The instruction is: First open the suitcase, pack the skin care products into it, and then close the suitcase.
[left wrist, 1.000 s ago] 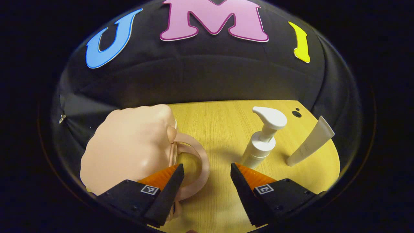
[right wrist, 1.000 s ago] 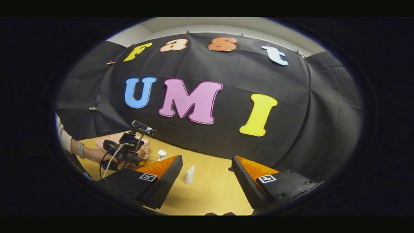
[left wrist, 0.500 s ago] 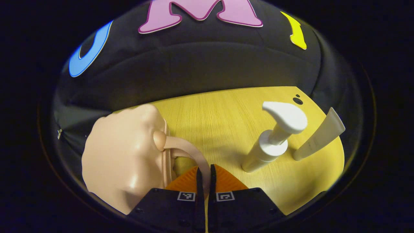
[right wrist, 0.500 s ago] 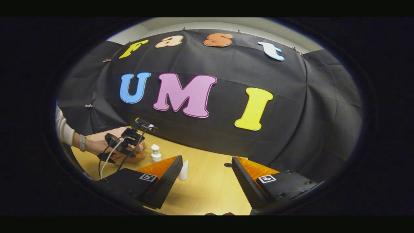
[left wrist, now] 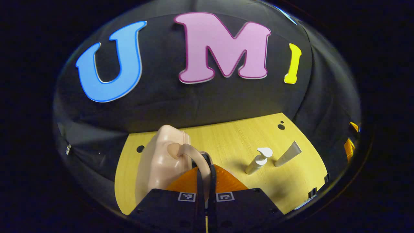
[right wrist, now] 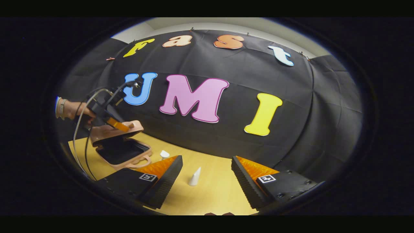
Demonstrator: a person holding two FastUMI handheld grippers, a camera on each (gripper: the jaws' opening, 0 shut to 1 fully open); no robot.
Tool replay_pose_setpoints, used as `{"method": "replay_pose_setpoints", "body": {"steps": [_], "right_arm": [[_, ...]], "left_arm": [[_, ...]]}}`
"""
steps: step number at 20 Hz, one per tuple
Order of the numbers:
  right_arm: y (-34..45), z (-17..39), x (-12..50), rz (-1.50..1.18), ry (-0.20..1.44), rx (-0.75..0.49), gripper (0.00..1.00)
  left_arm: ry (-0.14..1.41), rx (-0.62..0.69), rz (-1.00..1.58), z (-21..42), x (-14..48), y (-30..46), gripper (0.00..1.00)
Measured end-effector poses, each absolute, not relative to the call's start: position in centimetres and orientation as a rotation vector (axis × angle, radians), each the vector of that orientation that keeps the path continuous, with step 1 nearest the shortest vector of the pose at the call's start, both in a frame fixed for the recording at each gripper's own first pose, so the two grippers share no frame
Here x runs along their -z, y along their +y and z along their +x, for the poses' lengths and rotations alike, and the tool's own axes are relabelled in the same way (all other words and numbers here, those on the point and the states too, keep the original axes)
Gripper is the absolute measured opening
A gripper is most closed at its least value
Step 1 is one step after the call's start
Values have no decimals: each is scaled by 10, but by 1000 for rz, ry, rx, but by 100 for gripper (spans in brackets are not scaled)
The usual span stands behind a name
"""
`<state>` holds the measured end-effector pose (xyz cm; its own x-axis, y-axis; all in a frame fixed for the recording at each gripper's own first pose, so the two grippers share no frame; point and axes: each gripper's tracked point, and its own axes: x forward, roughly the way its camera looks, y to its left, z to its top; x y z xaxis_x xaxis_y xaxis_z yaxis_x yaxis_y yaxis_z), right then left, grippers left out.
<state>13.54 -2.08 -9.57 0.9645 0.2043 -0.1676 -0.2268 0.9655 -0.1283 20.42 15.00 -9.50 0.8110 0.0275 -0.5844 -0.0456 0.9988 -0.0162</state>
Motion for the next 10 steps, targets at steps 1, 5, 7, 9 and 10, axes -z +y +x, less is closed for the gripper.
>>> {"method": "replay_pose_setpoints", "body": {"steps": [1,5,7,9,10], "right_arm": [[-13,137,95,-139,153,-222,96],[17,142,87,-117,149,-217,97],[32,145,82,-103,153,-215,97],[42,147,84,-101,173,-203,96],[47,147,84,-102,186,-193,97]], "left_arm": [[609,-62,-31,191,82,182,8],[574,-241,107,160,56,334,8],[602,-306,166,150,71,402,8],[638,-352,151,145,100,462,6],[661,-375,118,143,122,488,6]]}}
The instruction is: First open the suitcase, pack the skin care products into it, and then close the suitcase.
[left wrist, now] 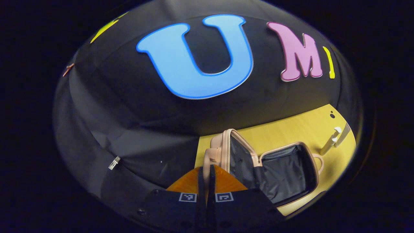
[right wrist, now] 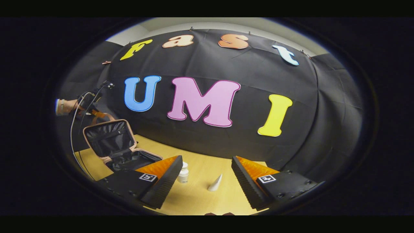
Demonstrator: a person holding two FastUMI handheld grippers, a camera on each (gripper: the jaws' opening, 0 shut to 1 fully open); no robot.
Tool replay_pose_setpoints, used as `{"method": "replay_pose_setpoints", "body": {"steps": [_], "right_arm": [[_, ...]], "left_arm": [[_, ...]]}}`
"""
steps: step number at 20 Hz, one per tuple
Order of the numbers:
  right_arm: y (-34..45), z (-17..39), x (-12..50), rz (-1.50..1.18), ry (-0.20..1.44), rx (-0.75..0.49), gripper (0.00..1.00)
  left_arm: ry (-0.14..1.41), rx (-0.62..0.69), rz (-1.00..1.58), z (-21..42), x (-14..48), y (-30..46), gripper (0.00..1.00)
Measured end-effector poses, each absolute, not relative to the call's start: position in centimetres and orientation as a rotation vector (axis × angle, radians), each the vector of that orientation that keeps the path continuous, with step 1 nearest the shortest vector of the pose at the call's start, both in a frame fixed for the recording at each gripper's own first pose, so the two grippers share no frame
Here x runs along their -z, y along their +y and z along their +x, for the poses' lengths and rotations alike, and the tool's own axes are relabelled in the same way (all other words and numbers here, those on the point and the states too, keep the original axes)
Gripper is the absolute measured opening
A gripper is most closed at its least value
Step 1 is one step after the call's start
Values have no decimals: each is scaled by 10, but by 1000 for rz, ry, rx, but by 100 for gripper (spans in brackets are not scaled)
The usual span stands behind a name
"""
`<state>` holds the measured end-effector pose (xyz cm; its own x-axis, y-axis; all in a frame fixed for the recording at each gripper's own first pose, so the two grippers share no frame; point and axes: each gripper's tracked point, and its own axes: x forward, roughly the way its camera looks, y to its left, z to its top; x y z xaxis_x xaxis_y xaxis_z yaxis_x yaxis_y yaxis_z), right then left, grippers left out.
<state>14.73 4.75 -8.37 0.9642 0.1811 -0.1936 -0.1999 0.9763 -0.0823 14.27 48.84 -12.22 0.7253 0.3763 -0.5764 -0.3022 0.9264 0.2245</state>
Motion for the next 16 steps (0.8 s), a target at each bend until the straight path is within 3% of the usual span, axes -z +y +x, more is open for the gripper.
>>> {"method": "replay_pose_setpoints", "body": {"steps": [3,8,13,15,16], "right_arm": [[60,146,90,-78,234,-150,97],[68,141,117,62,381,-78,97],[47,137,132,161,444,33,97],[39,135,142,165,458,63,97],[33,134,145,151,453,71,97]], "left_arm": [[742,-416,14,134,202,563,6],[914,-486,-219,119,317,603,6],[951,-537,-269,111,361,608,8],[964,-597,-248,106,361,616,14],[937,-609,-263,107,354,612,41]]}}
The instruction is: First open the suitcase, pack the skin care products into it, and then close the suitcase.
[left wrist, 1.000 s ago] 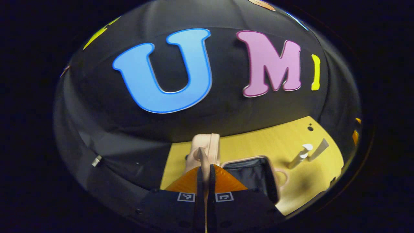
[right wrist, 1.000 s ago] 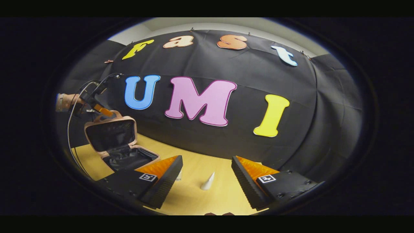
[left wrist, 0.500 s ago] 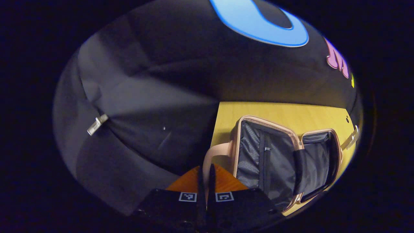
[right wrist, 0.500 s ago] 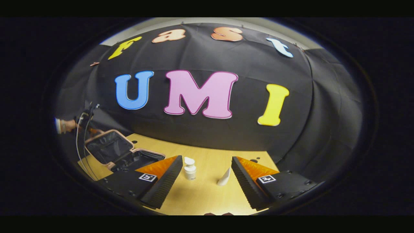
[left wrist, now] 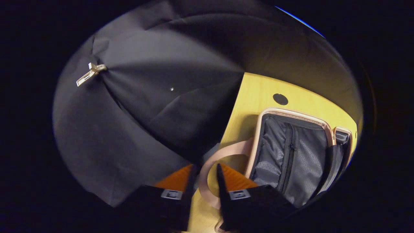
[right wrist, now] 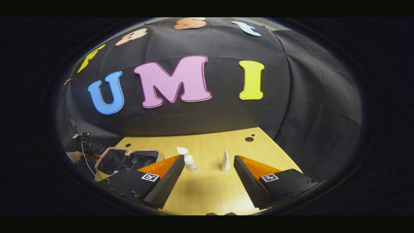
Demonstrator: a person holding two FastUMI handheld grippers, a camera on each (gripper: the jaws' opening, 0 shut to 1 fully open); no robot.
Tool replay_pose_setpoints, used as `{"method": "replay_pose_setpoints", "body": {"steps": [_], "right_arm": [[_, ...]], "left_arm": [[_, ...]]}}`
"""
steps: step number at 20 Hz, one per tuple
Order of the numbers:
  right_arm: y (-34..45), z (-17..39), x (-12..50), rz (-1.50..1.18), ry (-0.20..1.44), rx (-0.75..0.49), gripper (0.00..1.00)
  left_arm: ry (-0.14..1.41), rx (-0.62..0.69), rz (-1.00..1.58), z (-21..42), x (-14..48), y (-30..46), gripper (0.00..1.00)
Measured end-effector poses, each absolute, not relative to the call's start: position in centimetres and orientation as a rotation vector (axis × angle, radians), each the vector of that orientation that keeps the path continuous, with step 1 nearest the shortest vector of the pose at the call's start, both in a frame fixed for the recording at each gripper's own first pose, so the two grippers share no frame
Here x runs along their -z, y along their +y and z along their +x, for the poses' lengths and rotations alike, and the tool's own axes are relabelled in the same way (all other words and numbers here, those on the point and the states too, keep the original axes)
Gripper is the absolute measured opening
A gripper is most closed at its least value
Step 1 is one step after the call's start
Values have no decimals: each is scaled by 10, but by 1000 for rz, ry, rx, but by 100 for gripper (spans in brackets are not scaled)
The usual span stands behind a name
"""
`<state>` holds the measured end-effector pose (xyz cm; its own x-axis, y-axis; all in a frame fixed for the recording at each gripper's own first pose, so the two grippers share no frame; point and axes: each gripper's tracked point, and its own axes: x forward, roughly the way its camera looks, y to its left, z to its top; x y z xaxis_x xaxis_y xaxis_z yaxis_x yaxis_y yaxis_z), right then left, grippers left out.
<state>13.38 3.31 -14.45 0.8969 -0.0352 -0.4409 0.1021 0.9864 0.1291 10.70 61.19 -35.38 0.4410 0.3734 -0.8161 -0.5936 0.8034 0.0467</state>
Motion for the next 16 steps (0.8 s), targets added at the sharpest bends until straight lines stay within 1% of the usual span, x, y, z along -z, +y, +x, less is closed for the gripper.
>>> {"method": "replay_pose_setpoints", "body": {"steps": [1,2,3,4,6,10,12,14,16], "right_arm": [[25,133,151,130,455,83,97],[19,131,161,123,472,94,98],[13,129,171,131,486,104,98],[9,128,180,147,498,111,98],[4,131,195,159,512,112,98],[0,149,239,149,571,84,98],[-1,157,256,141,592,62,98],[-4,164,272,135,613,51,98],[-4,170,285,154,635,37,98]], "left_arm": [[883,-640,-261,111,341,612,68],[789,-626,-301,122,322,603,95],[679,-595,-347,133,294,586,97],[582,-562,-385,144,267,563,97],[488,-410,-443,162,229,489,97],[506,-62,-347,184,206,291,97],[509,95,-285,190,206,202,97],[525,215,-192,196,214,126,97],[545,263,-89,201,226,70,97]]}}
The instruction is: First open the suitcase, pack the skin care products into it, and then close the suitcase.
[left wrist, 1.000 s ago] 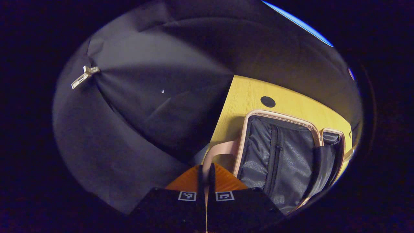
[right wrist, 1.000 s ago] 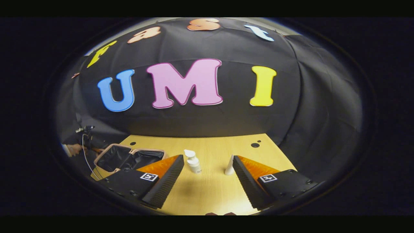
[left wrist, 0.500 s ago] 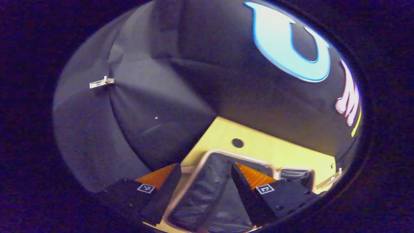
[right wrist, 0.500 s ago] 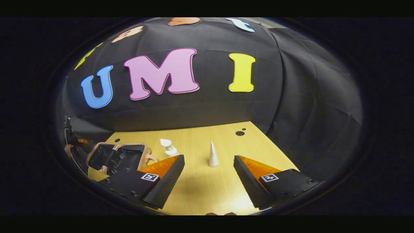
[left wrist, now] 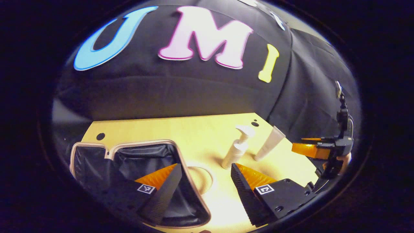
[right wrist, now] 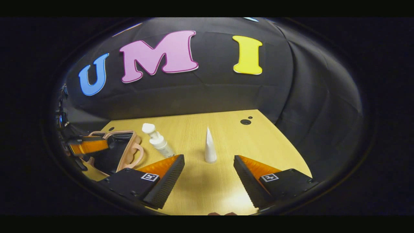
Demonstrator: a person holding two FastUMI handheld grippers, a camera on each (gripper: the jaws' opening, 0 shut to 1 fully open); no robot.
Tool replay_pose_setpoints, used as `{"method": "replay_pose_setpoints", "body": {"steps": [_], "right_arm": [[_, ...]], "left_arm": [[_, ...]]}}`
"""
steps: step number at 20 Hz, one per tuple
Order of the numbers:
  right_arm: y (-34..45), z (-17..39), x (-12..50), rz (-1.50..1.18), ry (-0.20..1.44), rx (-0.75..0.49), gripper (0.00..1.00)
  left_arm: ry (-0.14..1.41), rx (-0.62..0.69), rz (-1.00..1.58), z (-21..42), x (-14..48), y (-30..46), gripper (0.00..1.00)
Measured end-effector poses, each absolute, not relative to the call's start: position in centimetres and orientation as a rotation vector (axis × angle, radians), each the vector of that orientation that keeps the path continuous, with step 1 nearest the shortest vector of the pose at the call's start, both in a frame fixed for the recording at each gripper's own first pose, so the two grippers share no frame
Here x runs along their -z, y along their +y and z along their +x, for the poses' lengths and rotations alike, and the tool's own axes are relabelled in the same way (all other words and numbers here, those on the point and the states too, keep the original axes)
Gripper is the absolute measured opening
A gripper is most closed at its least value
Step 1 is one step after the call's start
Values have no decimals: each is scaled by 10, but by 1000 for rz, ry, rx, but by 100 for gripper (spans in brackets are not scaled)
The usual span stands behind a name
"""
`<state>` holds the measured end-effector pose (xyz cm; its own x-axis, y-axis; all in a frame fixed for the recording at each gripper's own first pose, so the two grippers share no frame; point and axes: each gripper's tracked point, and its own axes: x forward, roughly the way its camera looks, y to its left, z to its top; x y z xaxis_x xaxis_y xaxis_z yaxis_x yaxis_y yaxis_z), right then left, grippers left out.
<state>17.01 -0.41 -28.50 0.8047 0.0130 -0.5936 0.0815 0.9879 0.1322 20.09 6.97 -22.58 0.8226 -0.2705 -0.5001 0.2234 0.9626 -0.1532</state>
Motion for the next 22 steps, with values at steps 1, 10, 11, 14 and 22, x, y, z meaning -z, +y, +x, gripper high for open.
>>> {"method": "replay_pose_setpoints", "body": {"steps": [1,10,11,14,22], "right_arm": [[-5,174,291,159,645,28,98],[-4,216,357,105,705,-79,98],[-4,223,366,94,711,-88,98],[-4,239,389,66,720,-92,98],[2,248,413,103,784,-78,39]], "left_arm": [[554,278,-50,204,232,49,97],[663,251,18,227,242,-10,96],[657,247,29,231,236,-16,96],[672,262,43,226,231,-29,96],[777,239,-30,218,222,-27,56]]}}
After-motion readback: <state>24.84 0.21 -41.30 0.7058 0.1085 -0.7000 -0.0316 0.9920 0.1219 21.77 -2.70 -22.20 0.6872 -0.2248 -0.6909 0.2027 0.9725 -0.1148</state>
